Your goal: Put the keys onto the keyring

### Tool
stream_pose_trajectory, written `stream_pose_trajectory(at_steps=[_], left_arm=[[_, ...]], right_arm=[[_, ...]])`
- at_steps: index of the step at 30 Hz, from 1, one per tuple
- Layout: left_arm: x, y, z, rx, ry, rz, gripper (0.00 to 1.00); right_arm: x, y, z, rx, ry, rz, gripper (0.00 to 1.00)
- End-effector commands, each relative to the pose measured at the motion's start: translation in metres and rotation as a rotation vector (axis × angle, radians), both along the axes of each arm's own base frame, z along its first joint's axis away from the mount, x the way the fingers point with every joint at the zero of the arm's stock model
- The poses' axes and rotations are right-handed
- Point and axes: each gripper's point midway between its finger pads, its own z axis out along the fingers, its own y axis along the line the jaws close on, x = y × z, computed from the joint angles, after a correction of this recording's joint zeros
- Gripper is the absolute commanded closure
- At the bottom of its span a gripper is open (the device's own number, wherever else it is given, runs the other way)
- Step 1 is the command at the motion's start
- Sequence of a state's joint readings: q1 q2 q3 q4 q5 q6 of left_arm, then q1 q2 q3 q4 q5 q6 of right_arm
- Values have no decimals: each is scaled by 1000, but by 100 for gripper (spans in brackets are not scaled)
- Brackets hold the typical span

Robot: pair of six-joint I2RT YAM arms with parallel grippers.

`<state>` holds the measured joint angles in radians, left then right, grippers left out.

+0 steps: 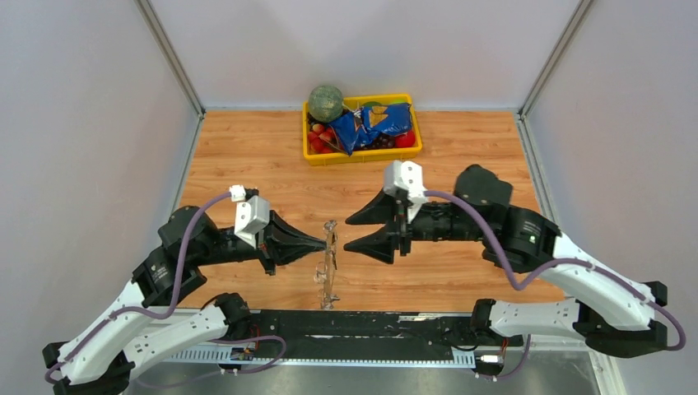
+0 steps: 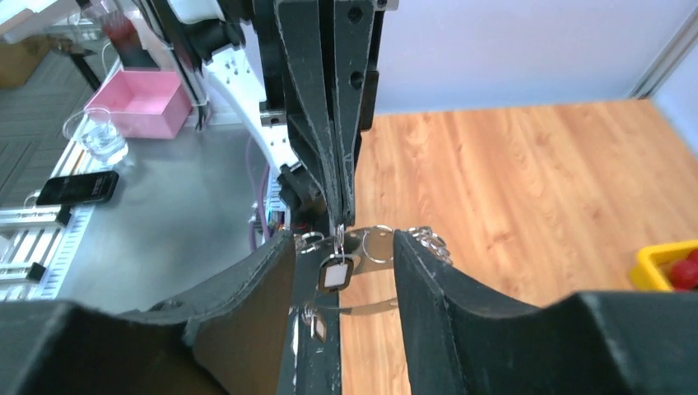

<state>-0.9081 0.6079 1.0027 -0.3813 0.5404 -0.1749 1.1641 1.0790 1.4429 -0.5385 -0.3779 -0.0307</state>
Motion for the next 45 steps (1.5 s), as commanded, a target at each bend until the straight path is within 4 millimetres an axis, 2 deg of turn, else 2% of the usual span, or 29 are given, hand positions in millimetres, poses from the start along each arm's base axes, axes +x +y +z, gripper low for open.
stream_pose_trajectory(at_steps=[1, 5, 6, 10, 17, 24, 28, 32, 38, 45], left_arm=[[-1, 6, 67, -224, -130, 23, 100], [0, 18, 100, -351, -194, 72, 100], [-3, 23, 113, -408, -226, 79, 100], [-2, 36, 143, -550, -276, 124, 100], [0, 51, 173, -730, -325, 167, 100], [5, 66, 188, -884, -344, 219, 100], [7, 76, 193, -996, -340, 238, 100], [1, 87, 194, -1122, -366, 213, 100], [-15, 102, 191, -1289, -406, 129, 100], [-17, 100, 184, -1325, -370, 72, 100]], right_arm=[[8, -13, 47, 155, -78, -79, 48], [7, -17, 61, 187, -115, -77, 48], [7, -17, 65, 197, -123, -76, 48], [6, -15, 76, 227, -148, -63, 49], [5, -14, 101, 317, -197, -57, 53], [5, -19, 126, 429, -230, -70, 57], [5, -18, 140, 479, -248, -68, 55], [3, -14, 153, 496, -287, -48, 54], [0, -2, 151, 453, -338, 8, 56], [-6, 11, 144, 405, -376, 86, 62]])
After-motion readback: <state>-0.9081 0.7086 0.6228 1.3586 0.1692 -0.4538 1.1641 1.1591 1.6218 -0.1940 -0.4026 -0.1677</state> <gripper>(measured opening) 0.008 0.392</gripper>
